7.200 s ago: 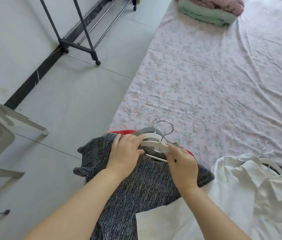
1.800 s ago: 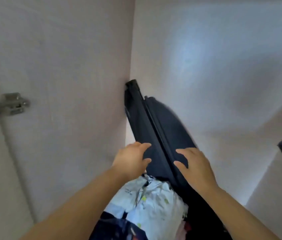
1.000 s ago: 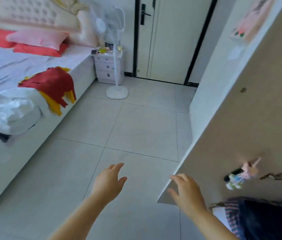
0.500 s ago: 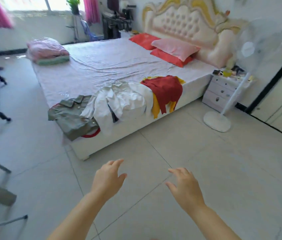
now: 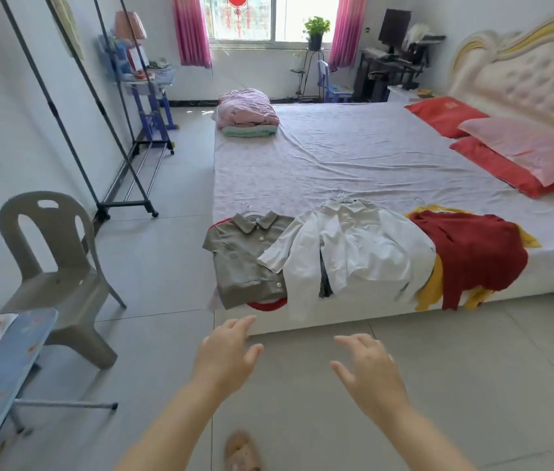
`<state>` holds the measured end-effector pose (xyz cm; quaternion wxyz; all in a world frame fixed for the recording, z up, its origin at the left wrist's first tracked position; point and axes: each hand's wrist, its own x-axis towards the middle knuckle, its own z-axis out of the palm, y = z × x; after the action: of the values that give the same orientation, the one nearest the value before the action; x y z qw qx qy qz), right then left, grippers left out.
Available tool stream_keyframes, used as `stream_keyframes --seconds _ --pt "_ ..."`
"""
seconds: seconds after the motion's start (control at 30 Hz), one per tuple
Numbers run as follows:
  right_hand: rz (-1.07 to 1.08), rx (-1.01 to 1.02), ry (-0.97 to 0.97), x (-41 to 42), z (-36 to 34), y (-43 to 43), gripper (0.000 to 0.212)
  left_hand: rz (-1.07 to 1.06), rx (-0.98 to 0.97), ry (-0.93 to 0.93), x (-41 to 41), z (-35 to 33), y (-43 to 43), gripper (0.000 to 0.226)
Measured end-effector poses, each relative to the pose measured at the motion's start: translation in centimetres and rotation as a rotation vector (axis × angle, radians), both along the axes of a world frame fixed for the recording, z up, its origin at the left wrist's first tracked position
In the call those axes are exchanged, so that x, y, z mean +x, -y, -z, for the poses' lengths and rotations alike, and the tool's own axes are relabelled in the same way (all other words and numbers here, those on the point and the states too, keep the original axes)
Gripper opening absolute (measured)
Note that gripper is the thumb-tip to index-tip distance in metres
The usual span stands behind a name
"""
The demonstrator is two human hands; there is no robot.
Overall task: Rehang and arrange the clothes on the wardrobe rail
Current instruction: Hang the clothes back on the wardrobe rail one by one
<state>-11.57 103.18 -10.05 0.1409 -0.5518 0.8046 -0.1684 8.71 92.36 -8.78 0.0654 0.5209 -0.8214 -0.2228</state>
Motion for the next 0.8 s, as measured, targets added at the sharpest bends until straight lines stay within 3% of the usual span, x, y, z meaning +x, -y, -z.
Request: stream_keyframes --seconds 0.5,0.8 --pt "-0.082 0.085 0.033 -5.0 0.1 32.2 0.042 -0.031 0.069 0.025 -5.5 0.8 29.7 0.052" --pt "-0.231 0.244 0.086 -10.9 6.9 52.1 0.044 -0.196 0.182 0.052 -9.8 5.7 45.5 0.05"
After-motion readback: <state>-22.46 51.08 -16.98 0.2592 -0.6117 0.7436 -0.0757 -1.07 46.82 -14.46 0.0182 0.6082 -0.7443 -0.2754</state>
